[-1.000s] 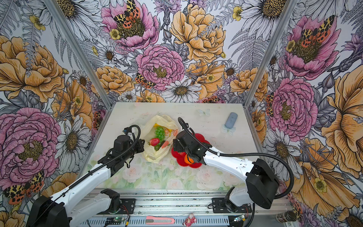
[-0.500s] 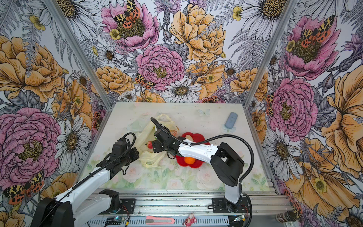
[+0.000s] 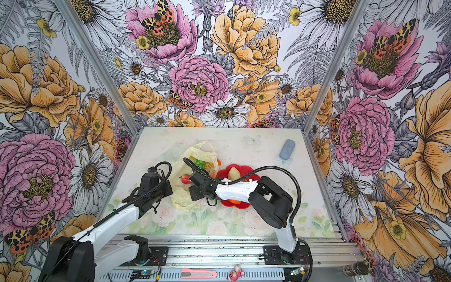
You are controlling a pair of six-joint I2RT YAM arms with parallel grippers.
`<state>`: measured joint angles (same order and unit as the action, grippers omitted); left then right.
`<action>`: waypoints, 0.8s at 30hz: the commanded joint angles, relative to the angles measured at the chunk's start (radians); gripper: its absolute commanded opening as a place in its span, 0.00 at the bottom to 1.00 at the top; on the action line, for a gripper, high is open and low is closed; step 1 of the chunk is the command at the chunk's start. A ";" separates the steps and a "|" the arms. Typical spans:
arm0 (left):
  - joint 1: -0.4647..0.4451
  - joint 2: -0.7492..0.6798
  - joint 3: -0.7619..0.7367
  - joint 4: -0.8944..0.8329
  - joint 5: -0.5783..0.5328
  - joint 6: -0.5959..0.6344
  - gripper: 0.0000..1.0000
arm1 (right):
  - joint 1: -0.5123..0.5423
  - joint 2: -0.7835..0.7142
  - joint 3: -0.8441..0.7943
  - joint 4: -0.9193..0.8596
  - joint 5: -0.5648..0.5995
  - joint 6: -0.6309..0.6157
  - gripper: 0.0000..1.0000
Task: Take the fake fruits out of the plastic bag
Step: 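Reach the right gripper into the bag toward the dark plum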
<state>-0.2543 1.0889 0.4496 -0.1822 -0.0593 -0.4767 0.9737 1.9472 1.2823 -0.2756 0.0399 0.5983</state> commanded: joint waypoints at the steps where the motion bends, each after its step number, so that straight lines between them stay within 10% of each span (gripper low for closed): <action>1: -0.050 0.047 0.048 0.051 0.021 0.069 0.00 | -0.017 -0.045 0.010 0.010 0.049 0.023 0.70; 24: -0.079 0.097 0.063 0.062 0.009 0.086 0.00 | -0.058 0.050 0.136 -0.018 0.153 -0.017 0.71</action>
<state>-0.3264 1.1915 0.5034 -0.1516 -0.0521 -0.4107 0.9176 1.9591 1.3918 -0.2794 0.1658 0.6006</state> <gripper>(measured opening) 0.047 0.706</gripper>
